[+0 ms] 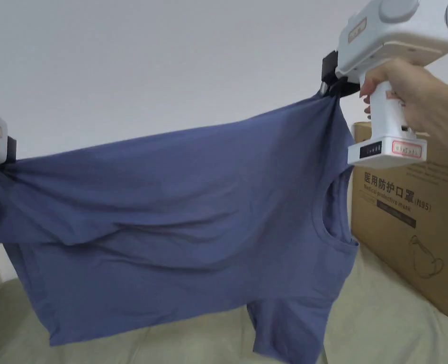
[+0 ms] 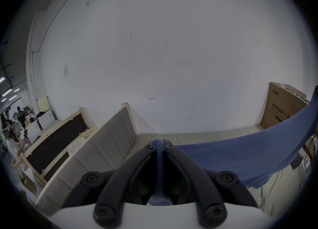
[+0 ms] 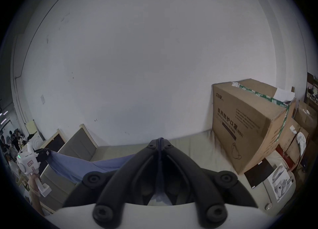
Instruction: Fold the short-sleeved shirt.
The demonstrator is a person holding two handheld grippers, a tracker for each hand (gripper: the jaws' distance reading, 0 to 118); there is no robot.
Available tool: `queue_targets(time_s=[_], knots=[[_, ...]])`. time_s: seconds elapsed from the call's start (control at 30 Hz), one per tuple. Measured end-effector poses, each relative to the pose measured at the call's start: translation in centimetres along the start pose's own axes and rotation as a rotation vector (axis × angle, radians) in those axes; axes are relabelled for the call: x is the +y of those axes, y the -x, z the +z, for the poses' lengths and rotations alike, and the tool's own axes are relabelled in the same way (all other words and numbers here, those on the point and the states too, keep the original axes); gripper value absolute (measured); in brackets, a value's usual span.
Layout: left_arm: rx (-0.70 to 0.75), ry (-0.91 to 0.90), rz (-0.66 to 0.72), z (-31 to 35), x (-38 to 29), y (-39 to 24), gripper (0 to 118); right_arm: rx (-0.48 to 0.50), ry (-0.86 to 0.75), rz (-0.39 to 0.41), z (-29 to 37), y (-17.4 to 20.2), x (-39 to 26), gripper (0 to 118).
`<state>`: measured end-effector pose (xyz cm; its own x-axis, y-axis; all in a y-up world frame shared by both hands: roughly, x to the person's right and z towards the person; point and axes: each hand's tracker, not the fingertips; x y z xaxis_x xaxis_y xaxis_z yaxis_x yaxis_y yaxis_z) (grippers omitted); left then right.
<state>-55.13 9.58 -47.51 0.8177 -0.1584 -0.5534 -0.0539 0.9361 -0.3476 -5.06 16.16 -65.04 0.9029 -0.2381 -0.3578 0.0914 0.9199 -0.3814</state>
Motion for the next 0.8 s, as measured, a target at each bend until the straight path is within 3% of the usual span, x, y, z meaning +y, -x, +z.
queue_targets(time_s=[0.17, 0.37, 0.63, 0.8], knots=[[0.037, -0.039, -0.024, -0.8, -1.0, -1.1, 4, -0.017, 0.0, 0.015, -0.6, 0.1, -1.1, 1], [0.061, 0.061, -0.007, -6.3, -7.7, -2.9, 4, -0.048, 0.142, 0.038, -6.5, -1.1, -7.8, 1], [0.111, 0.331, -0.078, -16.0, -24.8, -7.0, 4, -0.144, 0.462, 0.02, -20.2, -5.3, -23.9, 1], [0.067, 0.544, -0.085, -17.4, -35.2, -7.8, 4, -0.195, 0.614, -0.04, -23.3, -8.1, -34.8, 1]])
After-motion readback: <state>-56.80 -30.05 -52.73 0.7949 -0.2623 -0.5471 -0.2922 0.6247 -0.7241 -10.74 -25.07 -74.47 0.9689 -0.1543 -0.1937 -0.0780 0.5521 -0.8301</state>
